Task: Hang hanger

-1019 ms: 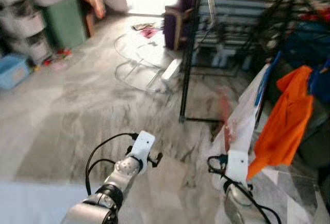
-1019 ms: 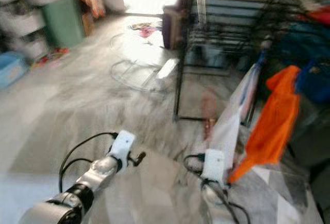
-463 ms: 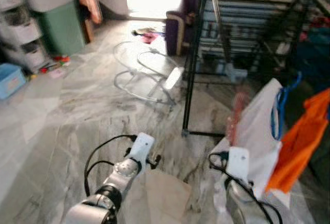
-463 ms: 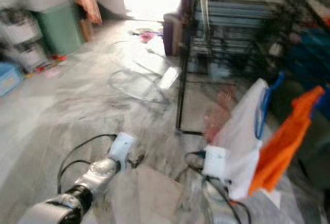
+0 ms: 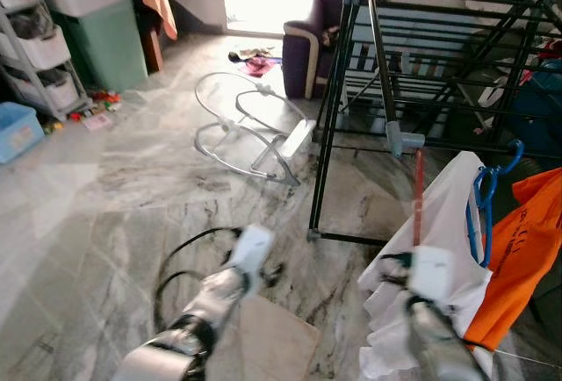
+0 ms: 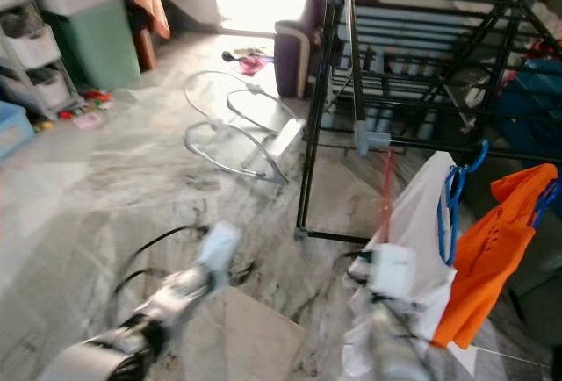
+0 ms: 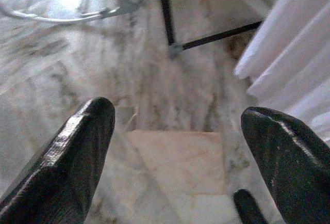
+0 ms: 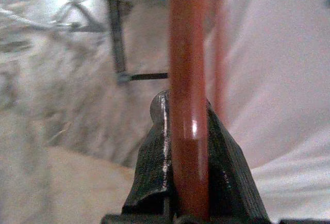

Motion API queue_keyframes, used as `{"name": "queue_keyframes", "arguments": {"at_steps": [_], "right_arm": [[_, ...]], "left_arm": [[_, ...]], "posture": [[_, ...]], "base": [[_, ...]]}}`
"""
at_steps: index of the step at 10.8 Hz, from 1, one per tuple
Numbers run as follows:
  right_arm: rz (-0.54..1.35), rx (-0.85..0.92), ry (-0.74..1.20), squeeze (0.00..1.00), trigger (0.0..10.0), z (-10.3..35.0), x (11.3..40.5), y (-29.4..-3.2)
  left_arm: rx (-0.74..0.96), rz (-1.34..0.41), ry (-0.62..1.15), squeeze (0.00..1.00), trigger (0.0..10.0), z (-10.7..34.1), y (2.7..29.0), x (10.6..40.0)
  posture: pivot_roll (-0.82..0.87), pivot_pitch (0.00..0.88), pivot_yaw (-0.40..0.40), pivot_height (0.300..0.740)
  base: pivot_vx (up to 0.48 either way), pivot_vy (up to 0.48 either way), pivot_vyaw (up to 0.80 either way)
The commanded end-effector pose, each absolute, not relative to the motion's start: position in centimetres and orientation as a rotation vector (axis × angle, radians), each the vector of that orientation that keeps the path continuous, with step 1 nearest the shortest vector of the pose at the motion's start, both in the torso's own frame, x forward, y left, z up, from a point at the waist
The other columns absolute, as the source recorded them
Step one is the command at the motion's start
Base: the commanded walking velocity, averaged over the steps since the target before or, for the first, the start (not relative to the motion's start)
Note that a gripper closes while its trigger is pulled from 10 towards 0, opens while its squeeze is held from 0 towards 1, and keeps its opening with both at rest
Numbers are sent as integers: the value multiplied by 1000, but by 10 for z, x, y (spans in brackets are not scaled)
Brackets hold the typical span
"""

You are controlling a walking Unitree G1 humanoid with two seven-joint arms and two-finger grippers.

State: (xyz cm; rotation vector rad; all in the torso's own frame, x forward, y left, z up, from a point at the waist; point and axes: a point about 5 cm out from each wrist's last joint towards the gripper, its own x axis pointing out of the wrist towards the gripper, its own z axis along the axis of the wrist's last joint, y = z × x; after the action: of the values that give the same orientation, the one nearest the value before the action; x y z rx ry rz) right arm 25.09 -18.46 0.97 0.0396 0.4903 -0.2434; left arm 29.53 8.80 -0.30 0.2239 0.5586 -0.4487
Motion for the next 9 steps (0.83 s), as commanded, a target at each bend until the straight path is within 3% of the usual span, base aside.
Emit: {"name": "queue_keyframes", "arguments": {"at_steps": [1,5,9], "right_arm": [[-260,30,467,0,10000,16,253,-193],[-312,19,433,0,10000,47,277,-252],[-263,2,438,0,10000,76,313,-270]], "left_arm": [[214,-466,556,0,10000,-2,81,295],[228,-472,567,0,10000,-6,88,291],[262,-443,577,0,10000,-10,118,290]], "posture": [[-64,0,-44,740],[-46,0,-38,740],[33,84,-42,740]], "base": [[0,0,0],[0,0,0],[0,0,0]]}}
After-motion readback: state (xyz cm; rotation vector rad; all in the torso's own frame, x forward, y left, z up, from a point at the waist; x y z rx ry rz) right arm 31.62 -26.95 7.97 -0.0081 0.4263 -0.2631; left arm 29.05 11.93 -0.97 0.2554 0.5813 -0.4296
